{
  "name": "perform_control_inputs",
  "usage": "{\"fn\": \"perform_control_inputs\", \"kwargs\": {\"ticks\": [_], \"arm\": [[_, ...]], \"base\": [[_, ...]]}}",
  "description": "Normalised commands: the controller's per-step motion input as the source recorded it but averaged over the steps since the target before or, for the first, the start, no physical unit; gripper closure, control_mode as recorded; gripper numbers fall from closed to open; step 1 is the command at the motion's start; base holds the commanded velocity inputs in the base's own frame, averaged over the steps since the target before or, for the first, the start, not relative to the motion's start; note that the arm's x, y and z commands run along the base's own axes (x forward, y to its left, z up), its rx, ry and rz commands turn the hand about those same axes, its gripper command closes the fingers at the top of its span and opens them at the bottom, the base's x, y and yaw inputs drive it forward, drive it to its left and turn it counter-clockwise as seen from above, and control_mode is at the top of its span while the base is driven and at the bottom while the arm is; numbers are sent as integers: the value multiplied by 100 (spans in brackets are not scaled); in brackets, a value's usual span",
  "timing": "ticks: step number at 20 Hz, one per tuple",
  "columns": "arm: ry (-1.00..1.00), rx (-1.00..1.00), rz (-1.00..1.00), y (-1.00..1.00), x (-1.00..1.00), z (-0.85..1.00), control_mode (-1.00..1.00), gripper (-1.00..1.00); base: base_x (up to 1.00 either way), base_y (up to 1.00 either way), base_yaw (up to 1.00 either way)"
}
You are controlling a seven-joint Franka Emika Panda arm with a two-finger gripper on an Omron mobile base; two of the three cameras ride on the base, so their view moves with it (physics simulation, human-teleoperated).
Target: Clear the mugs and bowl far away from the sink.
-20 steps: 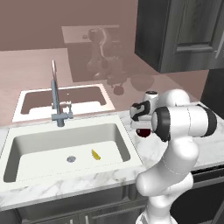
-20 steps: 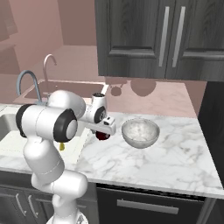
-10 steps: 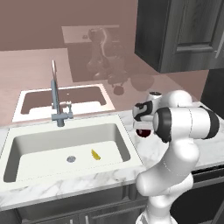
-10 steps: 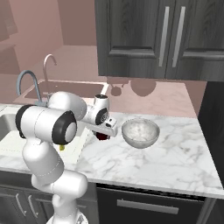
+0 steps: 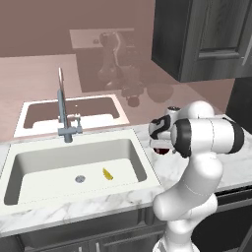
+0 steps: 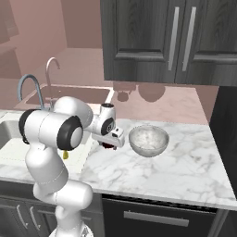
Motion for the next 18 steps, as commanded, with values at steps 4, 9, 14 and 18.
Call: {"fn": "perform_control_inputs", "kwargs": {"ticks": [4,9,14,18], "arm": [[0,1,0,0,0,-4,-100,-100],[0,0,0,0,0,0,-100,100],[0,0,0,0,0,0,-100,100],[0,0,0,0,2,0,-100,100]], "base": [[0,0,0],[0,0,0],[0,0,0],[0,0,0]]}}
